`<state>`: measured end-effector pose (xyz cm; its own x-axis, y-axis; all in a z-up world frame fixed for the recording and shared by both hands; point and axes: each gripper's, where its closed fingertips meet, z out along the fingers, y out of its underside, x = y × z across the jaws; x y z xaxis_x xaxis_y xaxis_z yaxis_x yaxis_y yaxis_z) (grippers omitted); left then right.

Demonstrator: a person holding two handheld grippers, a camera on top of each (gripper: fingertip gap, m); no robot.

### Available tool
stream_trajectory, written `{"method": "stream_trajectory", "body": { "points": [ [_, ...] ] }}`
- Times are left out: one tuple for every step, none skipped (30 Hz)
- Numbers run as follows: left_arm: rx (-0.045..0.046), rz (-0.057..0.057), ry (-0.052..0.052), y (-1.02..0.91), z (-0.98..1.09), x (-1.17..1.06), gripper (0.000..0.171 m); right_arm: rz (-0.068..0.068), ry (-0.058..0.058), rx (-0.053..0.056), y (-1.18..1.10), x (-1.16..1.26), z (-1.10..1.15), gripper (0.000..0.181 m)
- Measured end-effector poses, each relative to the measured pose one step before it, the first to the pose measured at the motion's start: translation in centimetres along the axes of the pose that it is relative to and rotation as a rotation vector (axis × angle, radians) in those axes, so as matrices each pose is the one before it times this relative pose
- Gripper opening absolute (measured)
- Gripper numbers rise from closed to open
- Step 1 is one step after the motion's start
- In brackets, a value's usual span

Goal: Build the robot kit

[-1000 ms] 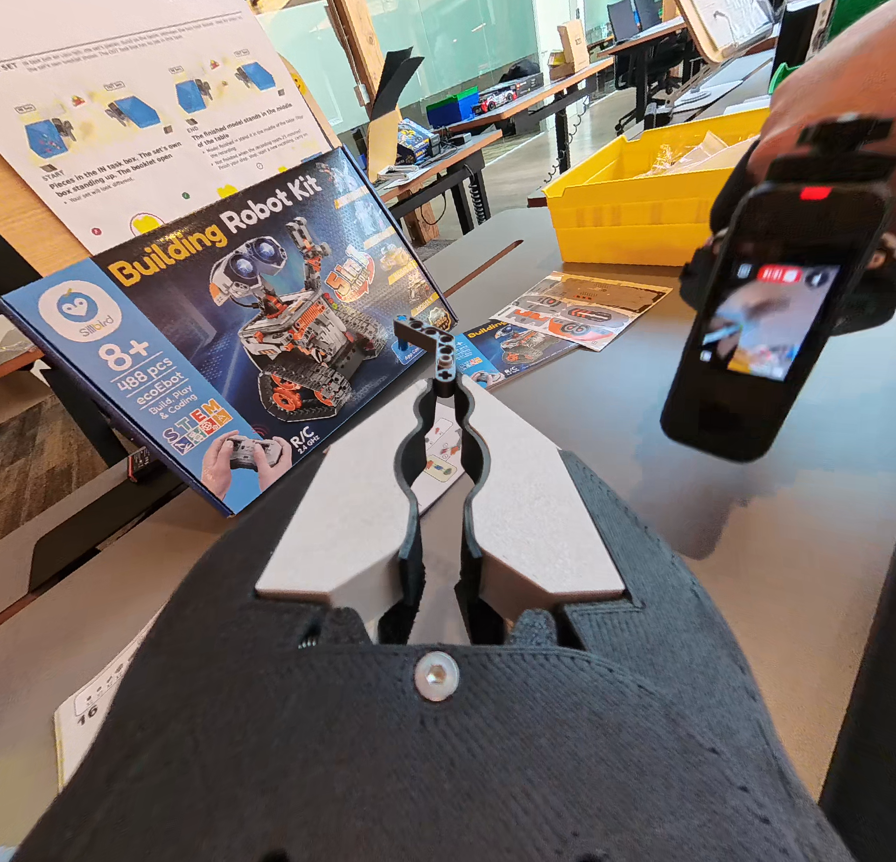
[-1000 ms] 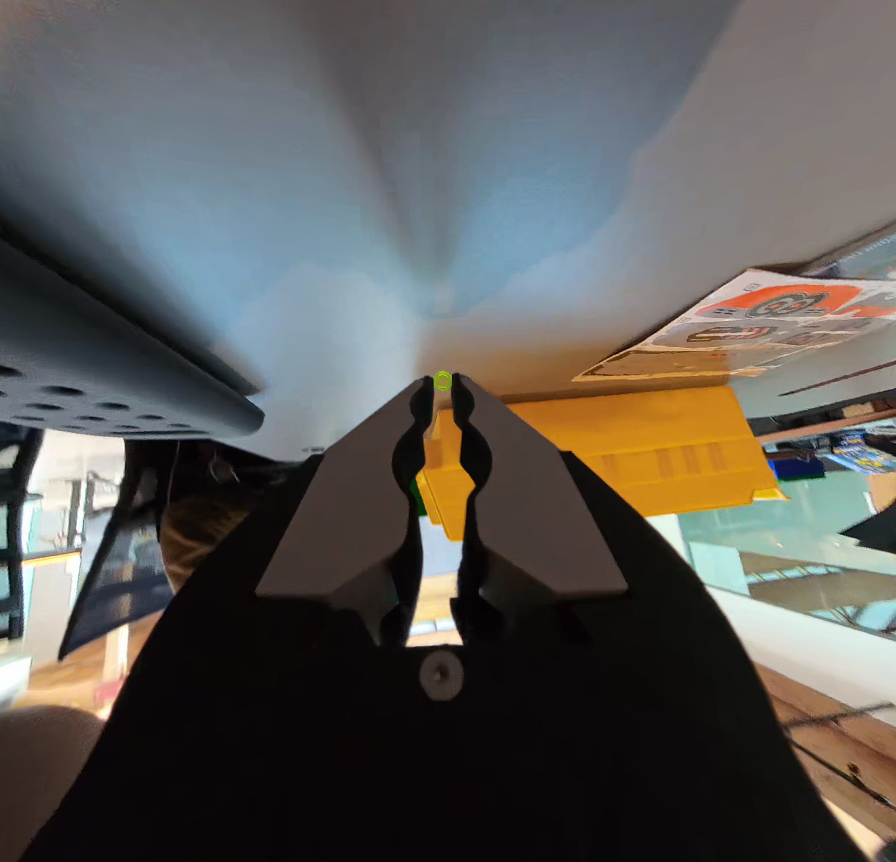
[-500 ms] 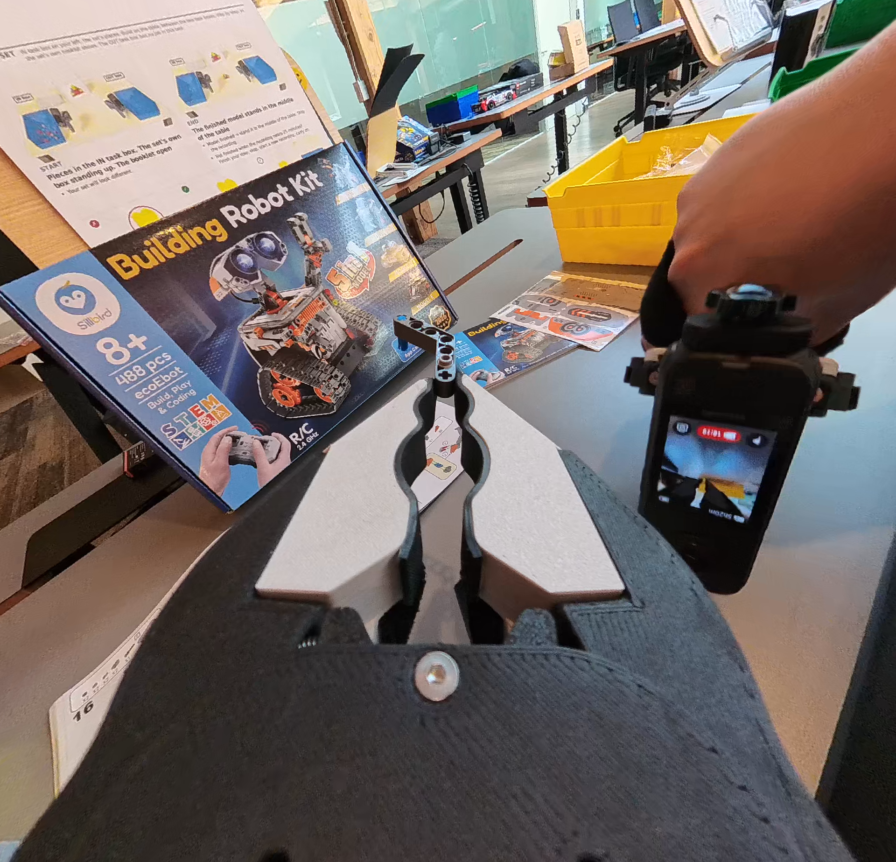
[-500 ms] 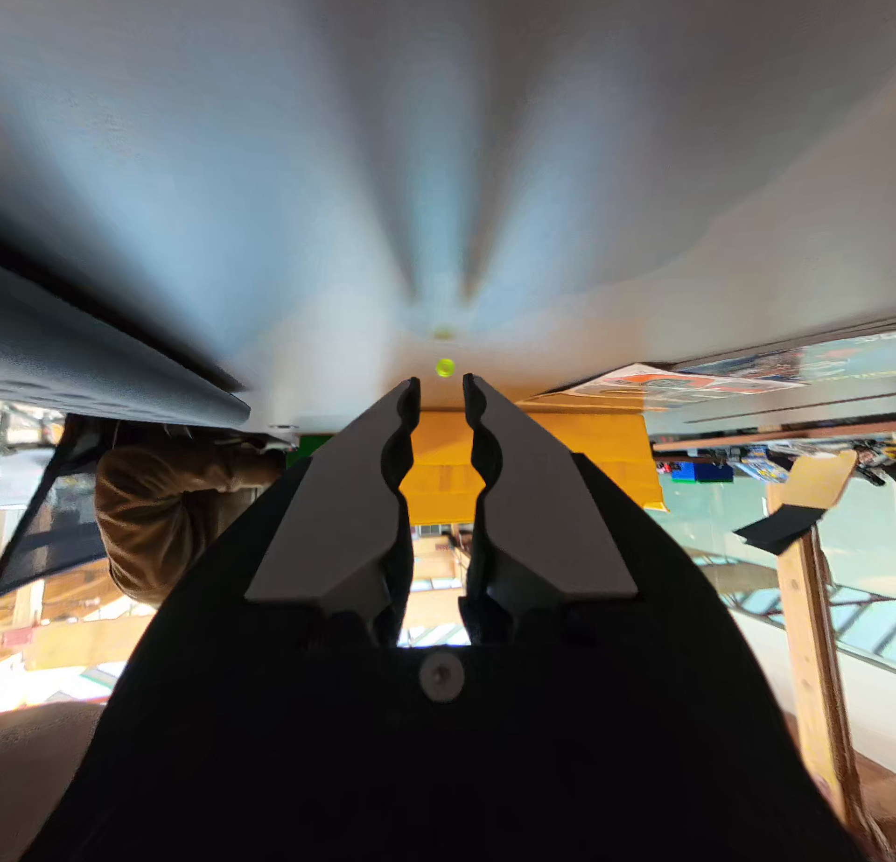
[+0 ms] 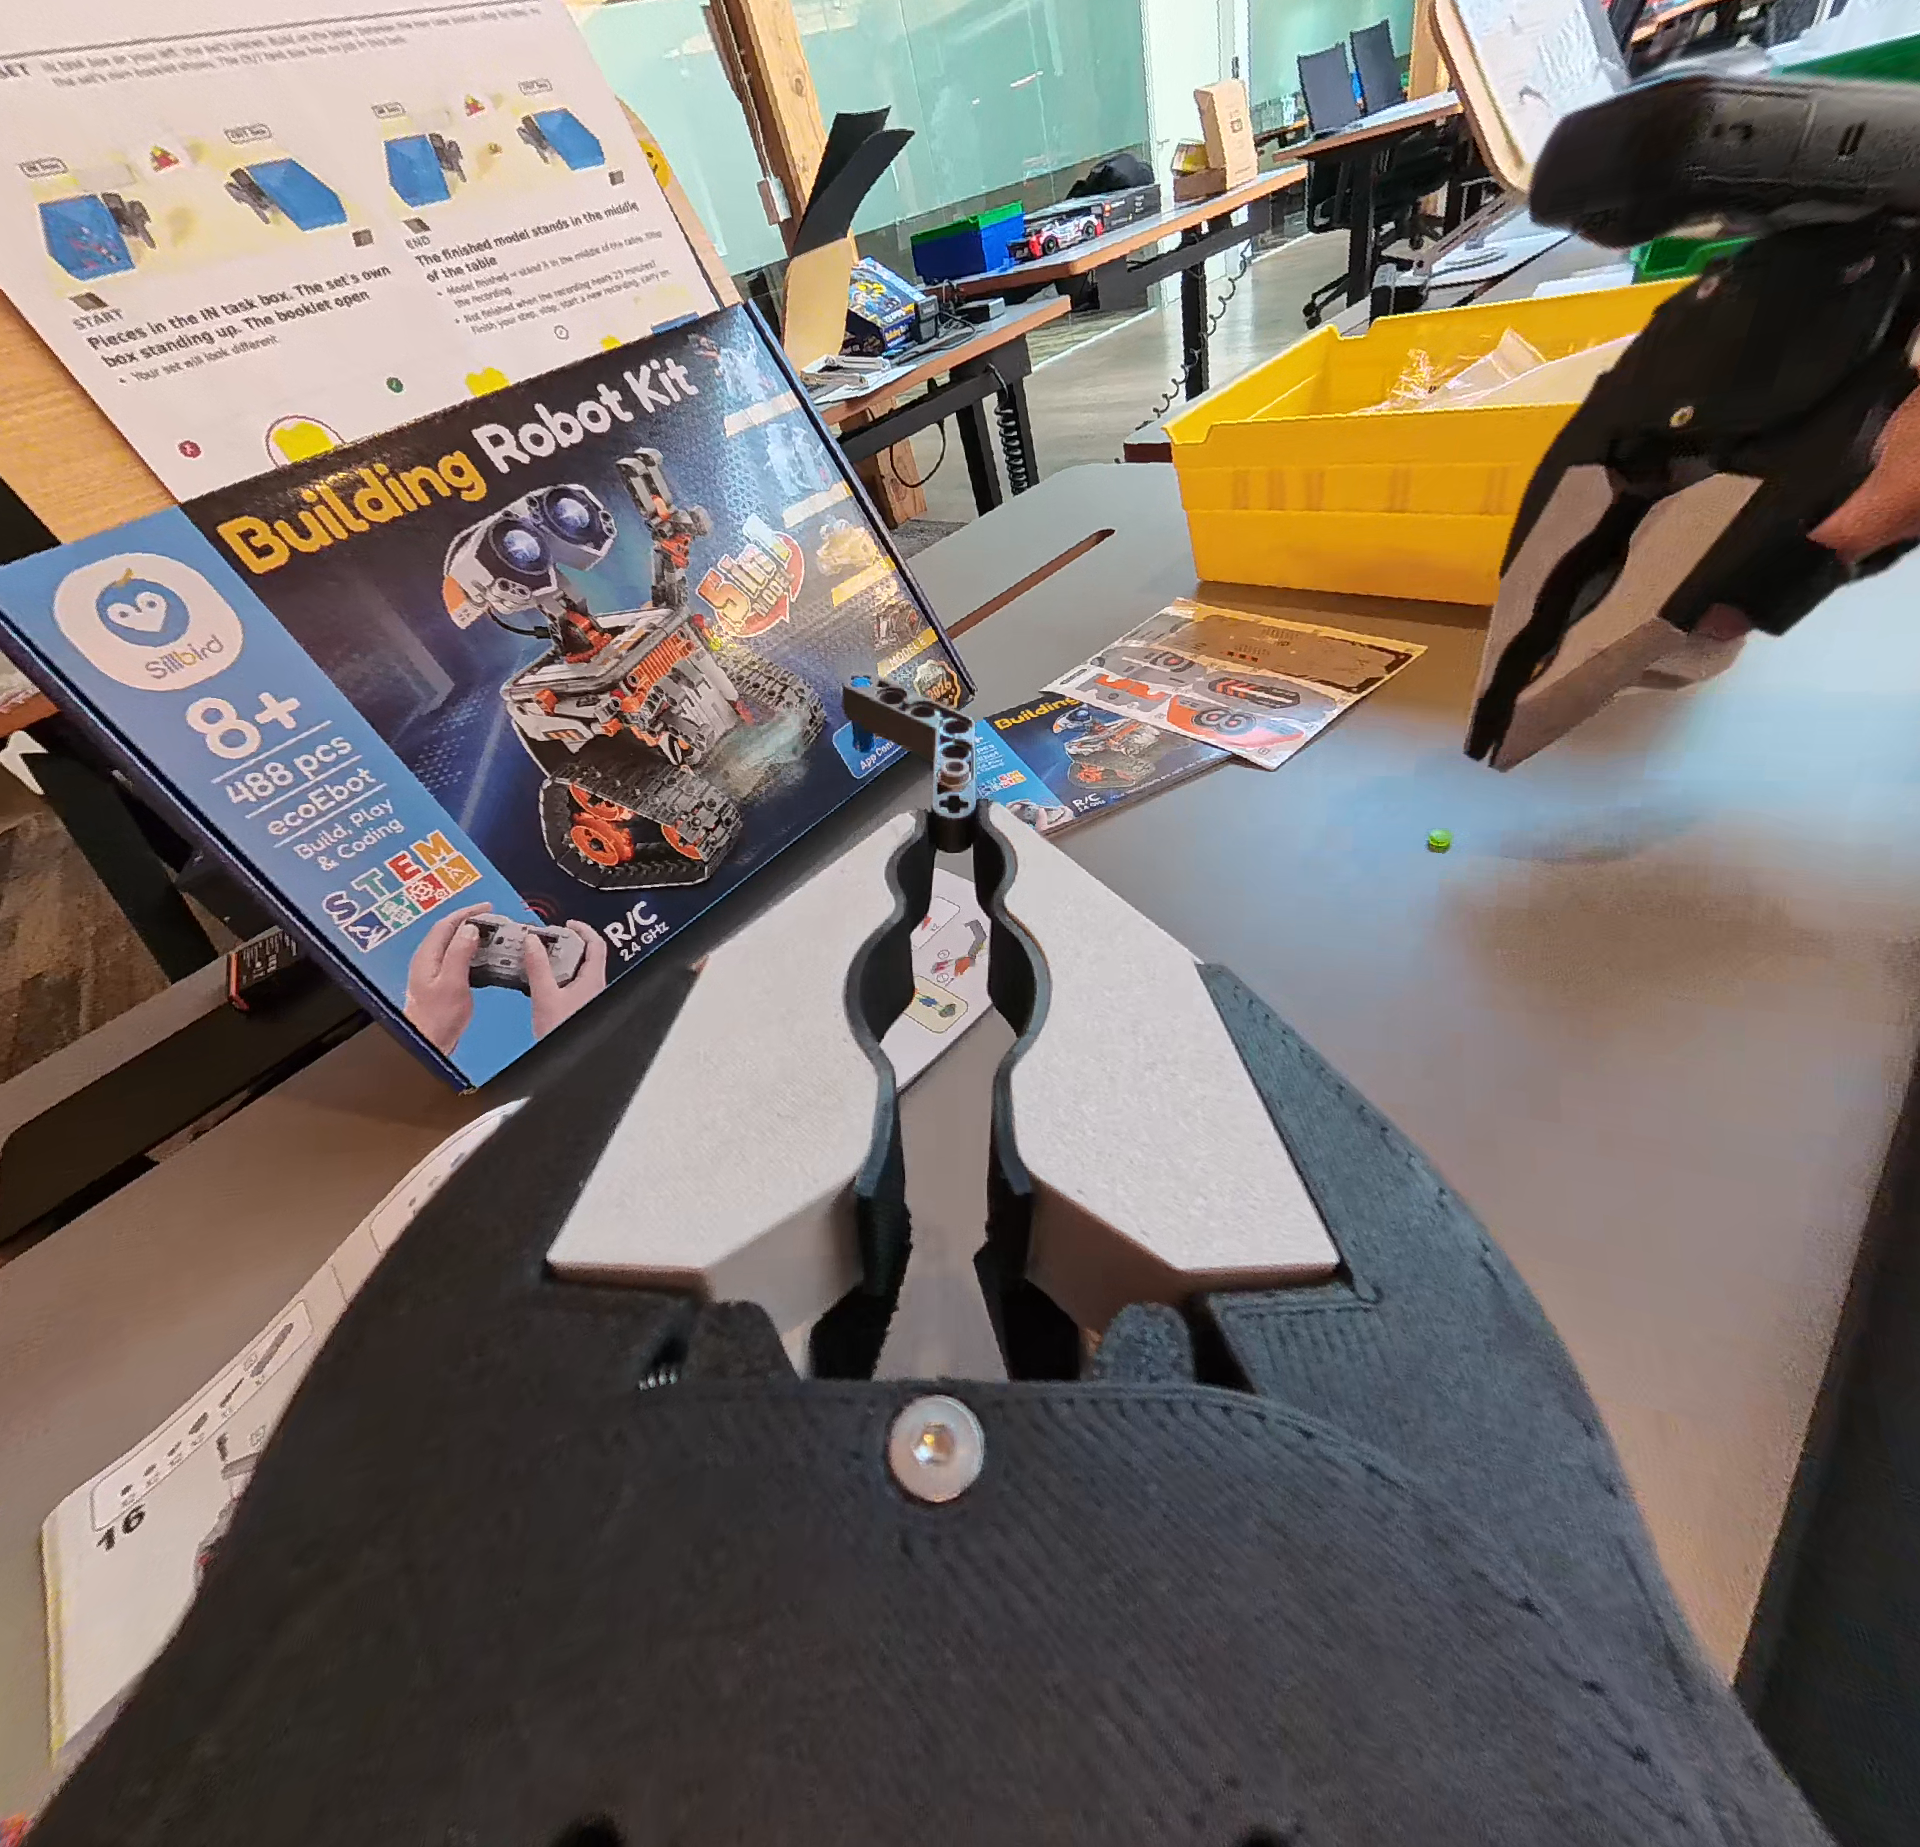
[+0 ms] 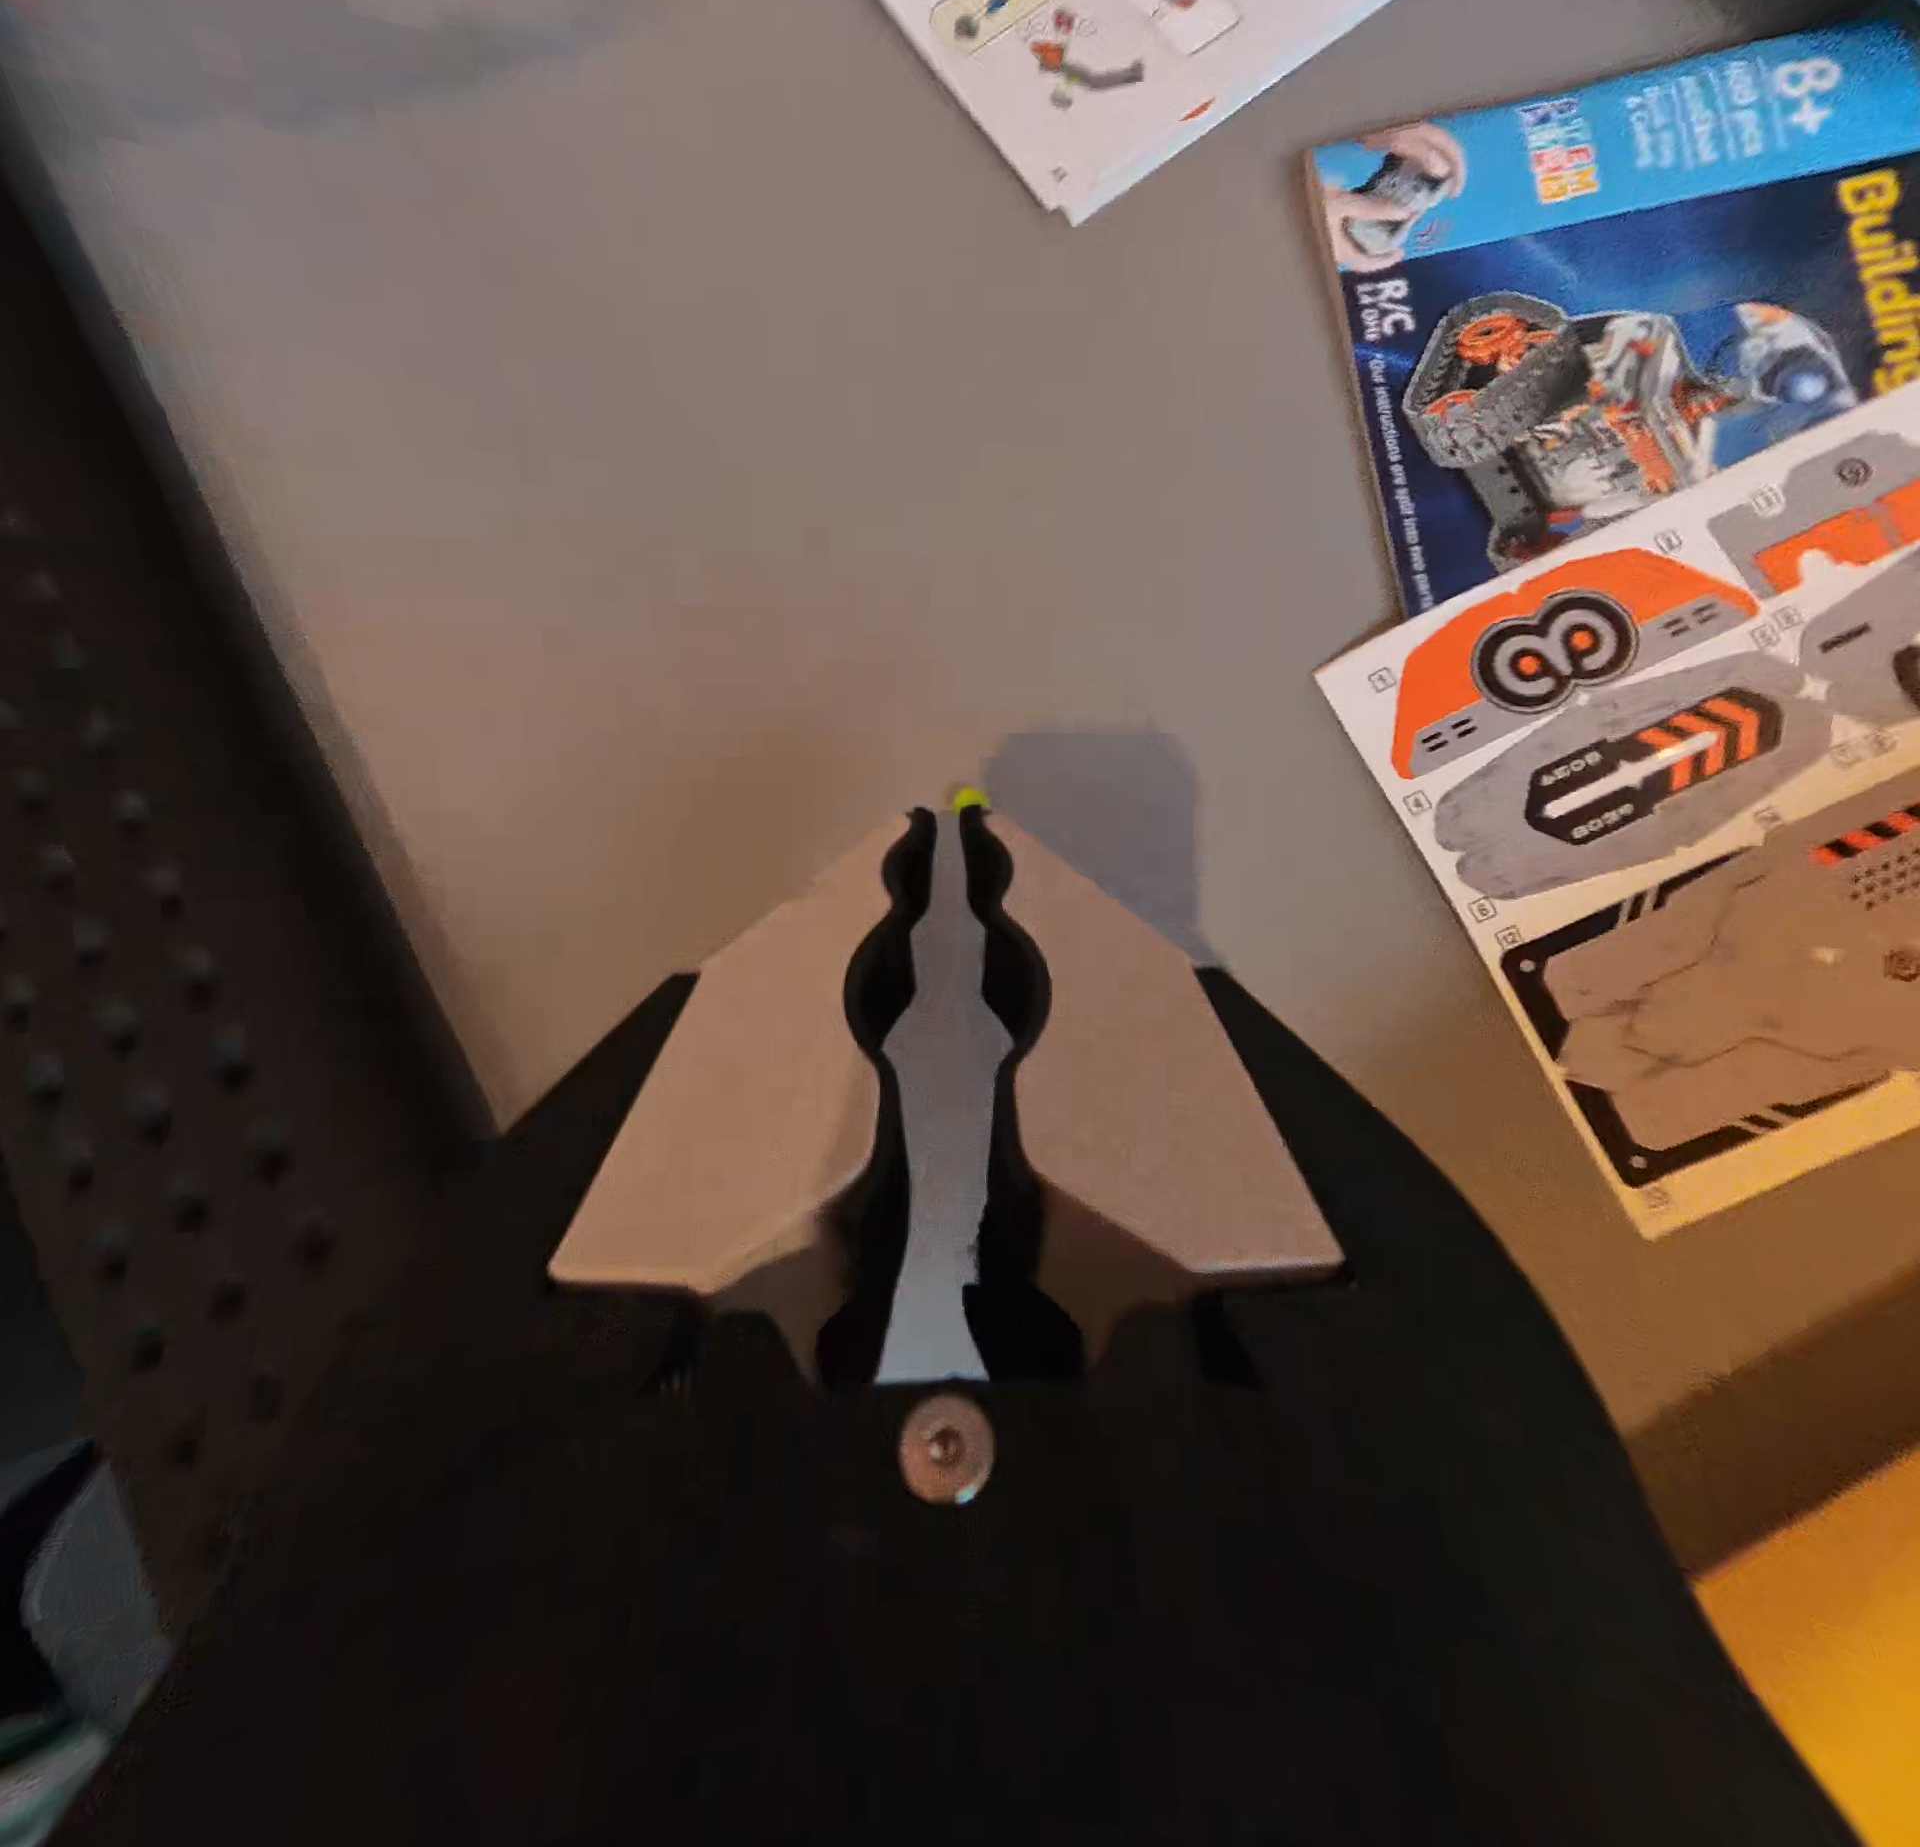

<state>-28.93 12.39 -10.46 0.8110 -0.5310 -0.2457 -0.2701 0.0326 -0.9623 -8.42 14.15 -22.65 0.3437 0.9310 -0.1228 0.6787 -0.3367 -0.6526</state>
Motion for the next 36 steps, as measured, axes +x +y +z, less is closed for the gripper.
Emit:
{"method": "stream_trajectory", "body": {
  "points": [
    [-0.00428, 0.0012, -0.0006, 0.106, 0.062, 0.002, 0.005, 0.0329, 0.0033, 0.0343, 0.022, 0.437, 0.303, 0.005],
    [-0.00467, 0.0012, -0.0020, 0.120, 0.052, -0.048, 0.005, 0.0279, 0.0008, 0.0321, -0.185, 0.336, 0.252, 0.002],
    [-0.00424, 0.0006, -0.0022, 0.106, 0.041, -0.052, 0.005, 0.0248, -0.0115, 0.0315, -0.333, 0.128, 0.193, 0.000],
    [-0.00241, -0.0004, -0.0018, 0.082, 0.015, -0.064, 0.005, 0.0178, -0.0252, 0.0175, -0.247, -0.115, 0.204, 0.000],
    [-0.00090, -0.0013, -0.0009, 0.044, 0.010, -0.052, 0.005, 0.0061, -0.0231, -0.0091, 0.085, -0.130, 0.201, 0.000],
    [-0.00118, -0.0018, -0.0003, 0.048, 0.017, -0.046, 0.005, -0.0066, -0.0025, -0.0226, 0.267, 0.106, 0.187, 0.000],
    [-0.00201, -0.0016, 0.0000, 0.057, 0.024, -0.039, 0.005, -0.0193, 0.0031, -0.0193, 0.236, 0.071, 0.167, 0.000],
    [-0.00168, -0.0014, 0.0007, 0.049, 0.015, -0.013, 0.005, -0.0250, -0.0097, -0.0184, 0.224, -0.226, 0.157, 0.000],
    [-0.00078, -0.0008, 0.0018, 0.021, 0.021, 0.018, 0.005, -0.0196, -0.0088, -0.0218, 0.252, -0.246, 0.184, 0.000],
    [-0.00076, 0.0006, 0.0020, 0.012, 0.011, 0.050, 0.005, -0.0141, 0.0110, -0.0214, 0.207, 0.059, 0.192, 0.000],
    [-0.00064, 0.0028, 0.0008, -0.008, 0.009, 0.051, 0.005, -0.0137, 0.0133, -0.0163, 0.145, 0.118, 0.186, 0.000],
    [-0.00033, 0.0041, 0.0002, -0.016, -0.001, 0.052, 0.005, -0.0102, 0.0029, -0.0124, 0.102, -0.015, 0.188, 0.000],
    [-0.00030, 0.0039, 0.0000, -0.016, 0.000, 0.050, 0.005, -0.0039, 0.0025, -0.0124, 0.123, 0.021, 0.161, 0.000],
    [-0.00083, 0.0029, -0.0002, 0.004, 0.009, 0.039, 0.005, -0.0017, 0.0095, -0.0098, 0.114, 0.161, 0.130, 0.000],
    [-0.00157, 0.0016, -0.0004, 0.032, 0.007, 0.013, 0.005, -0.0009, 0.0073, 0.0000, -0.005, 0.142, 0.075, 0.000],
    [-0.00151, 0.0003, -0.0004, 0.037, 0.006, 0.001, 0.005, 0.0032, -0.0013, 0.0023, -0.013, 0.027, 0.040, 0.000],
    [0.00009, -0.0004, -0.0001, 0.002, -0.004, -0.007, 0.005, 0.0055, -0.0041, 0.0028, -0.028, -0.015, 0.009, 0.000],
    [0.00157, -0.0010, 0.0000, -0.026, -0.018, -0.001, 0.005, 0.0008, 0.0005, 0.0022, -0.018, 0.022, -0.038, 0.000],
    [0.00169, -0.0016, 0.0001, -0.034, -0.015, -0.011, 0.005, -0.0043, 0.0083, 0.0076, -0.057, 0.102, -0.072, 0.000],
    [0.00094, -0.0014, 0.0001, -0.014, -0.010, -0.016, 0.005, -0.0050, 0.0100, 0.0131, -0.112, 0.128, -0.120, 0.000],
    [0.00008, -0.0009, 0.0001, 0.011, 0.005, -0.003, 0.005, -0.0006, 0.0025, 0.0120, -0.075, 0.036, -0.128, 0.000],
    [-0.00042, -0.0006, 0.0004, 0.009, 0.000, -0.004, 0.005, 0.0043, -0.0016, 0.0090, -0.039, 0.013, -0.119, 0.000],
    [-0.00001, 0.0000, 0.0007, 0.007, 0.006, 0.021, 0.005, 0.0030, -0.0033, 0.0073, -0.007, -0.016, -0.083, 0.001],
    [-0.00029, 0.0009, 0.0006, 0.005, 0.015, 0.029, 0.005, -0.0007, -0.0005, 0.0037, 0.036, 0.015, -0.029, 0.004],
    [-0.00121, 0.0014, 0.0004, 0.015, 0.022, 0.025, 0.005, -0.0059, 0.0002, -0.0017, 0.086, -0.031, -0.001, 0.008],
    [-0.00131, 0.0016, 0.0001, 0.023, 0.019, 0.036, 0.005, -0.0124, -0.0045, -0.0019, 0.058, -0.165, 0.046, 0.010],
    [-0.00085, 0.0010, 0.0002, 0.013, 0.011, 0.022, 0.005, -0.0132, -0.0002, -0.0048, 0.051, -0.127, 0.044, 0.010],
    [-0.00085, 0.0005, 0.0002, 0.025, 0.016, 0.016, 0.005, -0.0119, 0.0046, -0.0087, 0.086, -0.049, 0.068, 0.012],
    [-0.00091, 0.0003, -0.0002, 0.019, 0.009, 0.000, 0.005, -0.0110, 0.0087, -0.0151, 0.154, 0.044, 0.069, 0.013],
    [-0.00091, 0.0004, -0.0009, 0.022, 0.004, -0.018, 0.005, -0.0122, 0.0077, -0.0160, 0.145, 0.021, 0.064, 0.013],
    [-0.00069, -0.0001, -0.0011, 0.022, 0.008, -0.031, 0.005, -0.0128, 0.0076, -0.0137, 0.097, 0.026, 0.035, 0.013],
    [-0.00071, -0.0011, 0.0000, 0.023, 0.008, -0.009, 0.005, -0.0113, 0.0068, -0.0130, 0.064, 0.034, 0.012, 0.013],
    [-0.00086, -0.0011, 0.0003, 0.018, 0.001, -0.015, 0.005, -0.0100, 0.0071, -0.0167, 0.079, 0.072, -0.006, 0.013],
    [-0.00039, 0.0000, -0.0002, 0.015, 0.007, -0.006, 0.005, -0.0114, 0.0033, -0.0179, 0.072, 0.024, -0.014, 0.013],
    [0.00012, 0.0006, 0.0000, -0.002, 0.001, -0.004, 0.005, -0.0115, -0.0013, -0.0185, 0.047, -0.017, 0.001, 0.014],
    [-0.00024, 0.0004, 0.0006, 0.000, 0.003, 0.014, 0.005, -0.0115, 0.0002, -0.0193, 0.017, 0.031, -0.032, 0.014]
  ]
}}
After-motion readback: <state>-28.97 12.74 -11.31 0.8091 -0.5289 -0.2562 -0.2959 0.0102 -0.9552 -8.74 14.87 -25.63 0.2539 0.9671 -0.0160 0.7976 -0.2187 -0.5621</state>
